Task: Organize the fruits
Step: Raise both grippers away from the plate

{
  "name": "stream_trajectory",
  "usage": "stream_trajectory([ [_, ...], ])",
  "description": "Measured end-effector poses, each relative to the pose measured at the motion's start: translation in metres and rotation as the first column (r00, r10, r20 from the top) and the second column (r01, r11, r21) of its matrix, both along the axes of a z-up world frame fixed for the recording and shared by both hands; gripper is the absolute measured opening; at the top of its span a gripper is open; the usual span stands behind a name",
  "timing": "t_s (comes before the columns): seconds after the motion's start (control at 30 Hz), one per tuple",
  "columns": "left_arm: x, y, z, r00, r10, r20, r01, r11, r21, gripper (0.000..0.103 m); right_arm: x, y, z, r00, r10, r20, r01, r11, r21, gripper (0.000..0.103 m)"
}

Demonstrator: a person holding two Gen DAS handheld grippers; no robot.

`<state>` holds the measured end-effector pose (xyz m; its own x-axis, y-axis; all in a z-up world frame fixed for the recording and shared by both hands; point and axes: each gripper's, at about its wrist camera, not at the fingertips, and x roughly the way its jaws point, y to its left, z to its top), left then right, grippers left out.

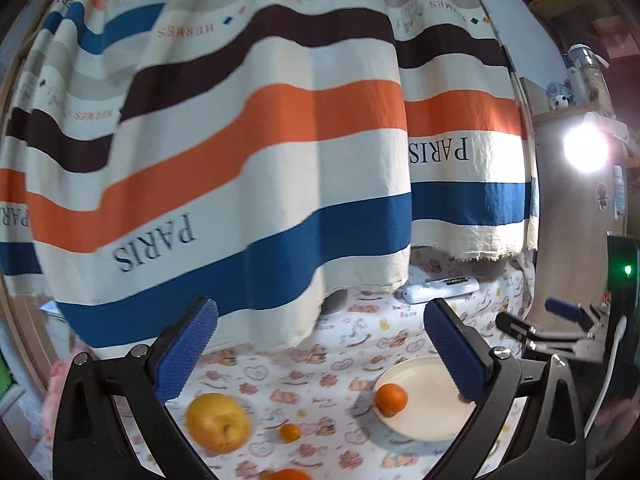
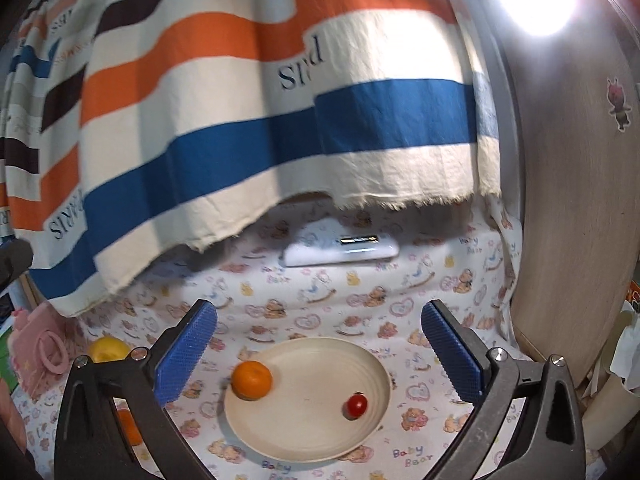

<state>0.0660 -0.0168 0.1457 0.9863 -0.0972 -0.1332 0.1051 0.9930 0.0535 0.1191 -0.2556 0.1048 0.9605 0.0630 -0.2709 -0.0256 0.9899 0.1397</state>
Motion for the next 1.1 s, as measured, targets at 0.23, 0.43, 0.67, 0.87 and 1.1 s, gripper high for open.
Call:
stream_trajectory([
  [0.23,-0.025,0.023,0.002,0.999,-0.004,0.052,0.002,0.999,0.033,0.102,-0.003,0.03,0.018,0.999,-0.02,0.035,0.022,0.997,-0.077,0.103],
  [0.43,-0.041,0.049,-0.001,0.988,-0.001,0.155,0.004,1.0,-0.021,0.103,-0.014,0.073,0.037,0.994,0.077,0.071,-0.069,0.991,-0.115,0.103],
  [0.67,-0.028,0.073,-0.011,0.991,0.036,0.131,-0.034,0.999,-0.019,0.103,-0.007,0.108,0.029,0.991,0.13,0.038,-0.129,0.991,-0.02,0.103],
  [0.87,-0.008,0.088,-0.025,1.0,0.018,0.004,-0.017,0.996,-0.084,0.103,0.007,0.13,0.008,0.982,0.18,-0.061,-0.181,0.983,-0.008,0.103],
  [1.1,-0.005,0.102,-0.028,0.997,0.063,-0.033,-0.066,0.99,-0.125,0.103,0.003,0.156,-0.011,0.977,0.187,-0.1,-0.196,0.977,-0.085,0.103],
])
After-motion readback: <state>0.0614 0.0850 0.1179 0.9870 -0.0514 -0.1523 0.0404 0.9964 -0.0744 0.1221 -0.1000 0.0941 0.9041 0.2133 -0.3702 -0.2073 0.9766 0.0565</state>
